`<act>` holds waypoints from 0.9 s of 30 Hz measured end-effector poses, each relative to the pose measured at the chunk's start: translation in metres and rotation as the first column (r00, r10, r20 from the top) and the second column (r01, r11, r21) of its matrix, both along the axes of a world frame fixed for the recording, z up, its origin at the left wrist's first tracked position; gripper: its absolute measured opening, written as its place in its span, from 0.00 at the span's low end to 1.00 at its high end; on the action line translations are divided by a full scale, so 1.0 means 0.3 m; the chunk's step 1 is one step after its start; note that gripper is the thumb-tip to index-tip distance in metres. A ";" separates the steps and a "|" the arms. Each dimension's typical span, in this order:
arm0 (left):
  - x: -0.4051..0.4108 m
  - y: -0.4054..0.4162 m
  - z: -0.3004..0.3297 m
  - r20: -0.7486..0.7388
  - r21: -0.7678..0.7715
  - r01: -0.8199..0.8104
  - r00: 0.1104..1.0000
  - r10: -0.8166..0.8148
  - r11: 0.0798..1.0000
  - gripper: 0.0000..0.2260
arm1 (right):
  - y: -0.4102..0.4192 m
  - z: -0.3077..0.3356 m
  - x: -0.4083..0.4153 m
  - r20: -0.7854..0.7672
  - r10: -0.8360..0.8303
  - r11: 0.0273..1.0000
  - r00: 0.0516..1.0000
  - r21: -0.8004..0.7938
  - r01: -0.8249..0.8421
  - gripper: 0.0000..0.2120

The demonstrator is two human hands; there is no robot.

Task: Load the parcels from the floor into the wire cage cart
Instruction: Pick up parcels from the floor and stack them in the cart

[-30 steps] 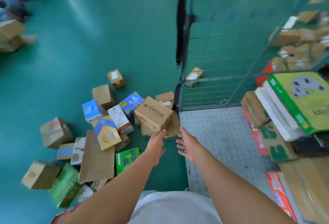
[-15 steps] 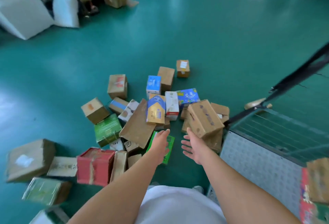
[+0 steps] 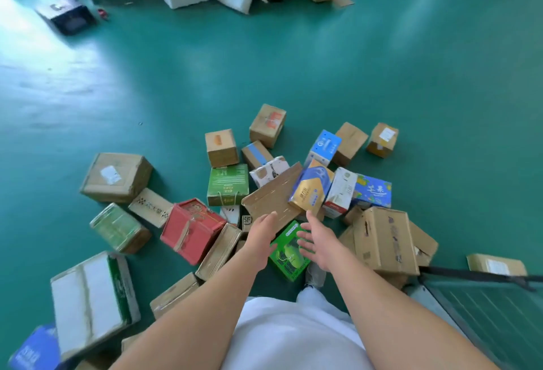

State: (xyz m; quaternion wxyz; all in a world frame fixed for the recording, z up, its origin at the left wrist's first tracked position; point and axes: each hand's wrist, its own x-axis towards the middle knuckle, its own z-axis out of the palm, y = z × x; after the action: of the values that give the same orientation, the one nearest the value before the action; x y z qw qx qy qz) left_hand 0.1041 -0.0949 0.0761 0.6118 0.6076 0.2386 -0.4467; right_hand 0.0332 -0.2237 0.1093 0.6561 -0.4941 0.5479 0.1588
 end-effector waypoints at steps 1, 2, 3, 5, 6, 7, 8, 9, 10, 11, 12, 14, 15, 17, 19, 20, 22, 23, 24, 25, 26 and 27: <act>0.010 0.000 -0.004 -0.004 -0.002 -0.021 1.000 0.021 1.000 0.18 | -0.008 -0.010 0.020 -0.001 0.026 1.000 1.000 0.004 -0.026 0.25; 0.021 -0.002 -0.006 -0.009 -0.001 -0.044 0.999 0.044 0.999 0.18 | -0.015 -0.020 0.042 -0.006 0.050 0.999 0.999 0.011 -0.050 0.25; 0.034 -0.005 -0.013 -0.018 0.005 -0.070 0.997 0.071 0.998 0.18 | -0.026 -0.033 0.065 -0.012 0.074 0.997 0.997 0.017 -0.074 0.26; 0.056 -0.018 -0.028 -0.031 0.012 -0.132 0.991 0.132 0.991 0.17 | -0.049 -0.051 0.102 -0.014 0.108 0.994 0.994 0.032 -0.107 0.26; 0.066 -0.034 -0.038 -0.037 0.019 -0.163 0.986 0.164 0.986 0.18 | -0.069 -0.061 0.122 -0.015 0.124 0.992 0.992 0.041 -0.123 0.26; 0.073 -0.048 -0.051 -0.048 0.022 -0.190 0.980 0.191 0.982 0.19 | -0.088 -0.064 0.137 -0.017 0.134 0.990 0.991 0.044 -0.133 0.26; 0.081 -0.071 -0.060 -0.056 0.032 -0.208 0.976 0.210 0.978 0.20 | -0.113 -0.069 0.151 -0.018 0.143 0.989 0.990 0.050 -0.142 0.25; 0.093 -0.129 -0.071 -0.057 0.058 -0.226 0.972 0.229 0.972 0.21 | -0.170 -0.082 0.171 -0.022 0.159 0.985 0.987 0.070 -0.157 0.25; 0.094 -0.152 -0.075 -0.060 0.065 -0.235 0.969 0.239 0.970 0.21 | -0.192 -0.082 0.180 -0.023 0.167 0.983 0.986 0.076 -0.165 0.24; 0.091 -0.165 -0.076 -0.067 0.064 -0.240 0.967 0.244 0.969 0.22 | -0.208 -0.080 0.186 -0.020 0.170 0.983 0.985 0.079 -0.168 0.24; 0.092 -0.203 -0.081 -0.074 0.064 -0.240 0.967 0.244 0.969 0.22 | -0.248 -0.084 0.195 -0.022 0.170 0.982 0.985 0.086 -0.167 0.24; 0.093 -0.324 -0.095 -0.087 0.087 -0.219 0.970 0.227 0.972 0.23 | -0.367 -0.105 0.205 -0.030 0.149 0.983 0.988 0.113 -0.145 0.25; 0.092 -0.361 -0.094 -0.092 0.097 -0.209 0.972 0.218 0.973 0.22 | -0.406 -0.117 0.205 -0.032 0.138 0.984 0.990 0.120 -0.134 0.25; 0.097 -0.476 -0.104 -0.099 0.129 -0.166 0.979 0.179 0.978 0.19 | -0.520 -0.154 0.194 -0.051 0.108 0.985 0.993 0.143 -0.100 0.25; 0.106 -0.606 -0.127 -0.110 0.164 -0.093 0.988 0.112 0.982 0.16 | -0.644 -0.209 0.170 -0.083 0.068 0.986 0.994 0.158 -0.054 0.25; 0.111 -0.665 -0.141 -0.114 0.175 -0.050 0.991 0.071 0.983 0.16 | -0.700 -0.239 0.154 -0.097 0.039 0.987 0.995 0.161 -0.023 0.26; 0.119 -0.796 -0.195 -0.123 0.193 0.041 0.992 -0.017 0.980 0.18 | -0.824 -0.307 0.109 -0.134 -0.037 0.982 0.990 0.176 0.061 0.26; 0.124 -0.856 -0.220 -0.126 0.199 0.084 0.990 -0.060 0.976 0.19 | -0.878 -0.341 0.084 -0.154 -0.073 0.978 0.985 0.181 0.101 0.26; 0.128 -0.919 -0.251 -0.130 0.205 0.137 0.985 -0.112 0.969 0.20 | -0.931 -0.376 0.057 -0.174 -0.114 0.972 0.978 0.185 0.146 0.26; 0.128 -0.988 -0.286 -0.133 0.215 0.186 0.978 -0.160 0.959 0.21 | -0.987 -0.418 0.025 -0.197 -0.159 0.962 0.968 0.187 0.196 0.25; 0.127 -1.046 -0.327 -0.136 0.224 0.226 0.970 -0.199 0.948 0.22 | -1.037 -0.459 -0.006 -0.216 -0.201 0.952 0.955 0.186 0.242 0.24; 0.125 -1.100 -0.364 -0.140 0.227 0.265 0.961 -0.238 0.937 0.22 | -1.079 -0.498 -0.037 -0.234 -0.238 0.941 0.943 0.186 0.284 0.23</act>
State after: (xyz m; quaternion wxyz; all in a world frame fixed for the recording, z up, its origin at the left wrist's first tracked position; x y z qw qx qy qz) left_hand 0.1417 -0.4248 -0.0332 0.4563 0.6781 0.2453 -0.5214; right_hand 0.0220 -0.5474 -0.0400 0.6605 -0.3229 0.6537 0.1795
